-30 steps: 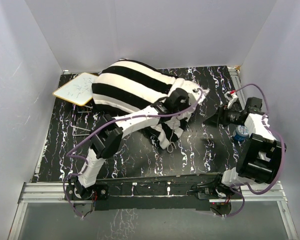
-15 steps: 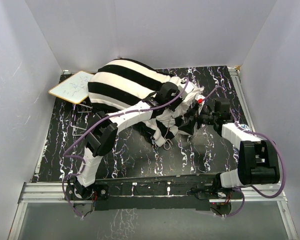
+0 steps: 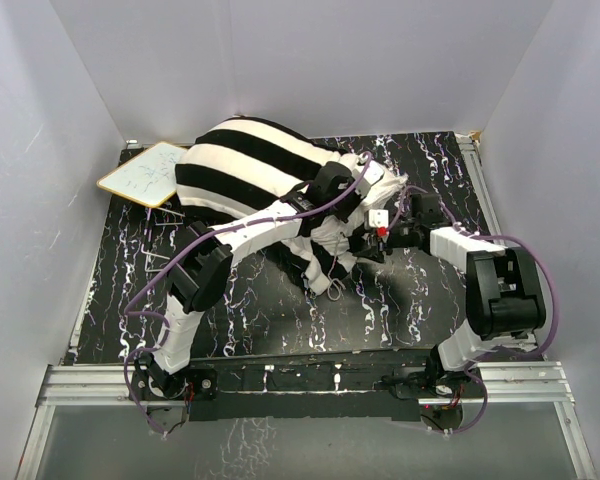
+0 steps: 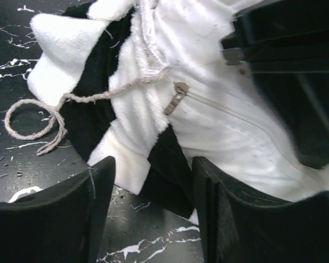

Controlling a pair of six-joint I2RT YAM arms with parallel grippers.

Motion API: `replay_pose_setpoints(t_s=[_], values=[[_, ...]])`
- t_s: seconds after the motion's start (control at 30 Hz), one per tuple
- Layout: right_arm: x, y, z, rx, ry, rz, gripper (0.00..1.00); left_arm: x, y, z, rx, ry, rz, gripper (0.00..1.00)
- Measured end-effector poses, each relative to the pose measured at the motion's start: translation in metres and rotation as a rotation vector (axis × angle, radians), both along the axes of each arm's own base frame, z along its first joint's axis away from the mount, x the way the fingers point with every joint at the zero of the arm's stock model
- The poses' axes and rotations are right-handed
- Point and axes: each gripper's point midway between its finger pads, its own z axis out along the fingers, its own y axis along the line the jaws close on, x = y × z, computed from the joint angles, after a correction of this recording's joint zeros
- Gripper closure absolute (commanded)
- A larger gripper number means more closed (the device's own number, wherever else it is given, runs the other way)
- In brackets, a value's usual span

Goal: Put the pillow into the pillowcase
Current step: Stuff the pillow into the pillowcase.

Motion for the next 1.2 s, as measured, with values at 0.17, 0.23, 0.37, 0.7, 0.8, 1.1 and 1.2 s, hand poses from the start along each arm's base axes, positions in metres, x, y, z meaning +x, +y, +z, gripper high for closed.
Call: replay_pose_setpoints(t_s=[0.17,0.23,0.37,0.7,0.8,1.1,1.2], values=[[-0.005,0.009,-0.017,-0.047,-0.007,0.041,0.62,-0.001,0.0,0.0,-0.006,0.009,-0.005,1.0],[-0.005,0.011,-0.022,-0.068,-0.017,0.047,0.63,-0.001,0.0,-0.001,-0.009,0.016,-0.008,1.0],[0.005,0.013,-0.028,-0.11,-0.055,0.028,0.52,-0.002,0.0,-0.001,-0.014,0.026,-0.011,1.0],[0.023,0.012,-0.035,-0.182,-0.134,0.033,0.92,-0.004,0.008,-0.007,-0.03,0.06,-0.036,1.0],[0.012,0.013,-0.039,-0.226,-0.152,0.108,0.92,-0.004,0.016,-0.014,-0.05,0.098,-0.053,1.0],[-0.022,0.013,-0.059,-0.493,-0.268,0.38,0.92,-0.016,0.042,-0.041,-0.052,0.218,-0.11,1.0],[-0.021,0.011,-0.045,-0.514,-0.315,0.39,0.92,-0.026,0.048,-0.051,-0.033,0.235,-0.13,1.0]])
